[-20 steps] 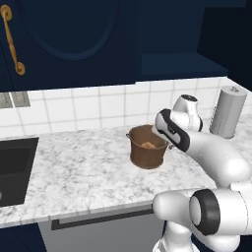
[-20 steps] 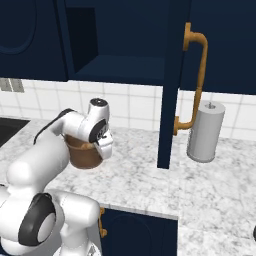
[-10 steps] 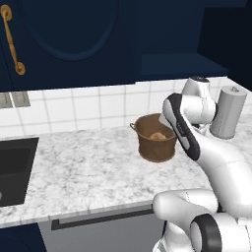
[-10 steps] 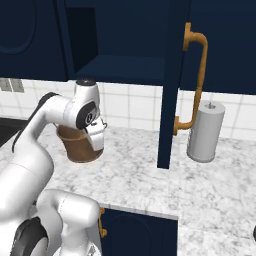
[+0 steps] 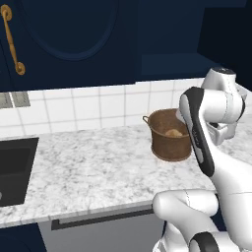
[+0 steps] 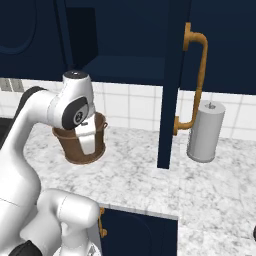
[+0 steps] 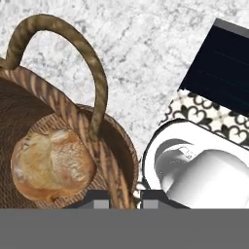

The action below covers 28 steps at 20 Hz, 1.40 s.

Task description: Open the cabinet, pick up the bread from the cabinet and place it in the basket. Then move the basket to the dining counter.

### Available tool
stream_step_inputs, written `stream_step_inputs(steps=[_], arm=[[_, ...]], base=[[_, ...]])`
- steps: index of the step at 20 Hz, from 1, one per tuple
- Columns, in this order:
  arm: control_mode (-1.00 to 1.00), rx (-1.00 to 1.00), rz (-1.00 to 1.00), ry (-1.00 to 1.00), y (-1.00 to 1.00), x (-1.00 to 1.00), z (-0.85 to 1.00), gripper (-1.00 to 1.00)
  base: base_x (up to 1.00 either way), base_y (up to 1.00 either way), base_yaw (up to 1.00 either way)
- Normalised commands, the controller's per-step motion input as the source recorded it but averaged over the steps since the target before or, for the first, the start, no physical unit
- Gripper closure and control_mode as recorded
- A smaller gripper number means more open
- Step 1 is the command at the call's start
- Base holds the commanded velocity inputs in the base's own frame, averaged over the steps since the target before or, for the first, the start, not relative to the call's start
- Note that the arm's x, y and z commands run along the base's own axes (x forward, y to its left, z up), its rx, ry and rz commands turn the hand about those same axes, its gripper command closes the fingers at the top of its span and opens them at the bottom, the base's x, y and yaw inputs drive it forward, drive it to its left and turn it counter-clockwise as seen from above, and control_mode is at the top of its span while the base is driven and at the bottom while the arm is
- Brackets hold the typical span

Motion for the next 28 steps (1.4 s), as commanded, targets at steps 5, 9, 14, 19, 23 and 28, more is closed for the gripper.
stream_step_inputs(steps=[5, 9, 14, 19, 23, 28], arm=[[-1.0, 0.0, -0.17, 0.0, -0.21, -0.38, 0.25, 1.0], [1.0, 0.0, -0.07, -0.05, 0.07, -0.42, 0.22, 1.0], [1.0, 0.0, 0.0, 0.0, 0.0, 0.0, 0.0, 1.0], [1.0, 0.0, 0.0, 0.0, 0.0, 0.0, 0.0, 1.0], [1.0, 0.0, 0.0, 0.0, 0.0, 0.0, 0.0, 1.0], [1.0, 0.0, 0.0, 0.0, 0.0, 0.0, 0.0, 1.0]], base=[[0.0, 0.0, 0.0], [-0.11, 0.14, 0.0], [-0.84, 0.62, 0.15], [-0.06, 0.74, 0.77], [0.0, 0.08, 1.0], [0.0, 0.0, 1.0]])
